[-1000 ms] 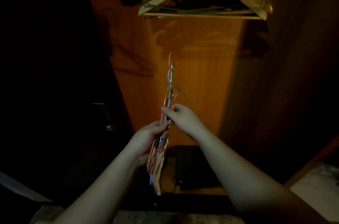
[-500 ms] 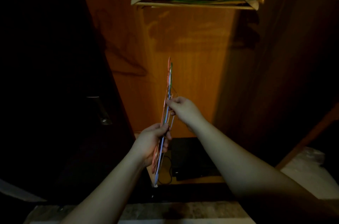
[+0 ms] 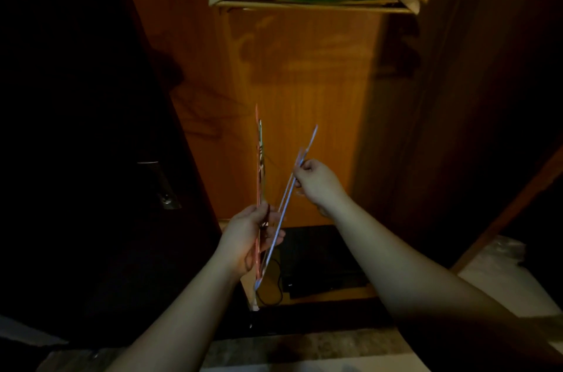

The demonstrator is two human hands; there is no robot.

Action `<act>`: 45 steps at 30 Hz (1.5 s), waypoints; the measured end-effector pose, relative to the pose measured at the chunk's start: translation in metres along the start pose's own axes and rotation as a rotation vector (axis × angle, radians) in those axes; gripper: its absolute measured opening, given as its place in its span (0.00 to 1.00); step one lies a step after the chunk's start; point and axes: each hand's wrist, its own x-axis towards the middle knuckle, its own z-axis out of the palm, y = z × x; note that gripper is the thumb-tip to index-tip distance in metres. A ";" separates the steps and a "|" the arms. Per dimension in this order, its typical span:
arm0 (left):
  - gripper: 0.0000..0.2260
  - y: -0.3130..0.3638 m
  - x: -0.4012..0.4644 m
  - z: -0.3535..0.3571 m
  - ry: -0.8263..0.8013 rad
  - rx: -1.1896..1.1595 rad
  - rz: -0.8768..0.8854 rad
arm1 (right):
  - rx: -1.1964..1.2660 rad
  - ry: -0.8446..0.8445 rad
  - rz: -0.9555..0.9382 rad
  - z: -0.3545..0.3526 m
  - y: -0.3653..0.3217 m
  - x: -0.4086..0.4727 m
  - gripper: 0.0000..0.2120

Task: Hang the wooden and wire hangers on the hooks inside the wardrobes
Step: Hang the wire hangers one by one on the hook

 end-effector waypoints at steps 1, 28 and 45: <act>0.11 0.001 0.001 -0.001 0.021 -0.016 -0.012 | 0.006 0.019 0.005 -0.005 0.003 0.002 0.08; 0.11 0.042 0.019 0.022 0.217 0.374 0.123 | -0.477 0.396 -0.296 -0.177 -0.040 0.068 0.13; 0.10 0.103 0.001 0.042 0.161 -0.044 0.110 | -0.479 0.475 -0.507 -0.193 -0.150 0.107 0.17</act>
